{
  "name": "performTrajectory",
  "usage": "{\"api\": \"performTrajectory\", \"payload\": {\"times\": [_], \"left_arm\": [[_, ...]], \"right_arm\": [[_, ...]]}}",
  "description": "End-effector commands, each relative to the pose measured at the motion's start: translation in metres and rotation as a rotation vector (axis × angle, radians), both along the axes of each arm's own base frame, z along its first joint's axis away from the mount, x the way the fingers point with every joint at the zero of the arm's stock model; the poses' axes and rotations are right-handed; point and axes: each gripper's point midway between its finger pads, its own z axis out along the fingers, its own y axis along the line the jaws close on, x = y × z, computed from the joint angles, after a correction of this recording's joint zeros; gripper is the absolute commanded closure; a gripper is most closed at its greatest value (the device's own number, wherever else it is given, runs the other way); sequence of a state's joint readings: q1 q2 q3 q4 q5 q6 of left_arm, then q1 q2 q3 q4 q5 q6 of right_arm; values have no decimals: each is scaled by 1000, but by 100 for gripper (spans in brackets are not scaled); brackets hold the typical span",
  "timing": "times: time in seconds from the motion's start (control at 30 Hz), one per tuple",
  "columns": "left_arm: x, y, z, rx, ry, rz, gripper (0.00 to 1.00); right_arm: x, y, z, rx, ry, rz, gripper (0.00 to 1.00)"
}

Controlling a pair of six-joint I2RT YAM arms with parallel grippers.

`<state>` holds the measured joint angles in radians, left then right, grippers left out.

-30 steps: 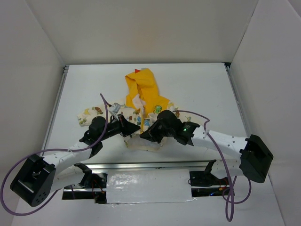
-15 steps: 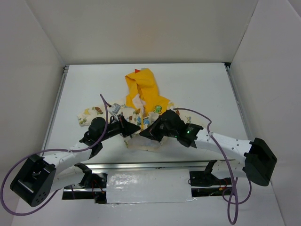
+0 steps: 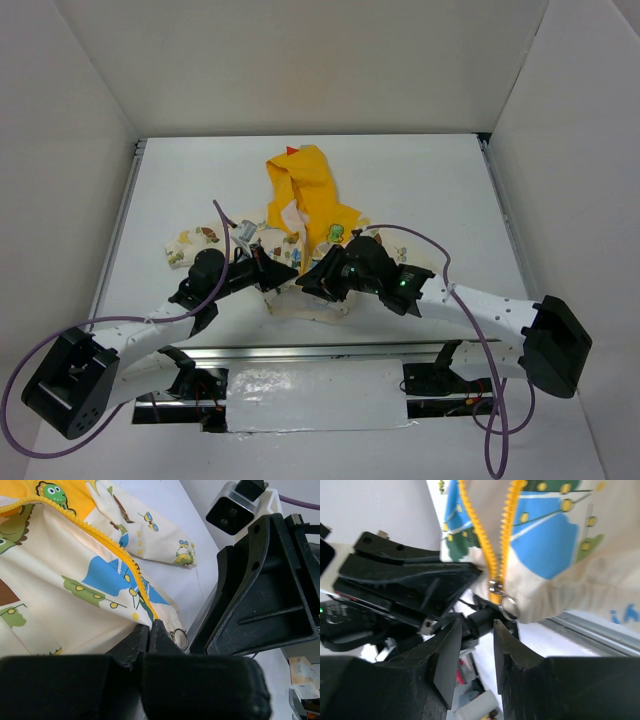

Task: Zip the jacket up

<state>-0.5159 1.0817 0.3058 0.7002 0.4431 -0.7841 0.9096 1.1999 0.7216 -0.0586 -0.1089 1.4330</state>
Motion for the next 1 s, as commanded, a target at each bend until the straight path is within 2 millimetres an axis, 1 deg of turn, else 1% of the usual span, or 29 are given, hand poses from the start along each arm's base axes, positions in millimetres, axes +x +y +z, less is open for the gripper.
{"api": "performTrajectory", "payload": {"times": [0.0, 0.13, 0.17, 0.23, 0.27, 0.3, 0.33, 0.4, 0.43, 0.53, 0.67, 0.77, 0.97], "left_arm": [[0, -3, 22, -27, -101, -26, 100], [0, -4, 22, -33, -100, -28, 100], [1, -4, 23, -33, -102, -26, 100], [0, -5, 22, -34, -96, -32, 100], [0, -5, 23, -35, -100, -34, 100], [0, -6, 23, -34, -100, -37, 100], [0, -5, 23, -34, -100, -37, 100], [0, -5, 22, -30, -100, -34, 100], [-1, -5, 22, -30, -98, -34, 100], [-1, -4, 20, -28, -96, -31, 100], [-2, -5, 21, -32, -97, -37, 100], [-2, -5, 23, -36, -99, -37, 100], [-2, -5, 25, -34, -105, -39, 100]], "right_arm": [[5, -7, 10, 8, -118, 4, 61], [7, -12, 3, -31, -159, 11, 61], [7, -10, 6, -36, -220, 45, 61], [7, -11, 9, -37, -262, 58, 61], [5, -14, 6, -38, -297, 75, 60], [3, -14, 9, -26, -330, 91, 58], [6, -17, 12, -26, -356, 74, 53], [5, -22, 12, -40, -382, 72, 52], [8, -26, 8, -68, -379, 62, 50], [7, -28, 6, -101, -394, 74, 47], [10, -32, 7, -122, -450, 77, 47], [20, -34, 4, -165, -477, 60, 48], [26, -23, 5, -159, -492, 93, 51]]}}
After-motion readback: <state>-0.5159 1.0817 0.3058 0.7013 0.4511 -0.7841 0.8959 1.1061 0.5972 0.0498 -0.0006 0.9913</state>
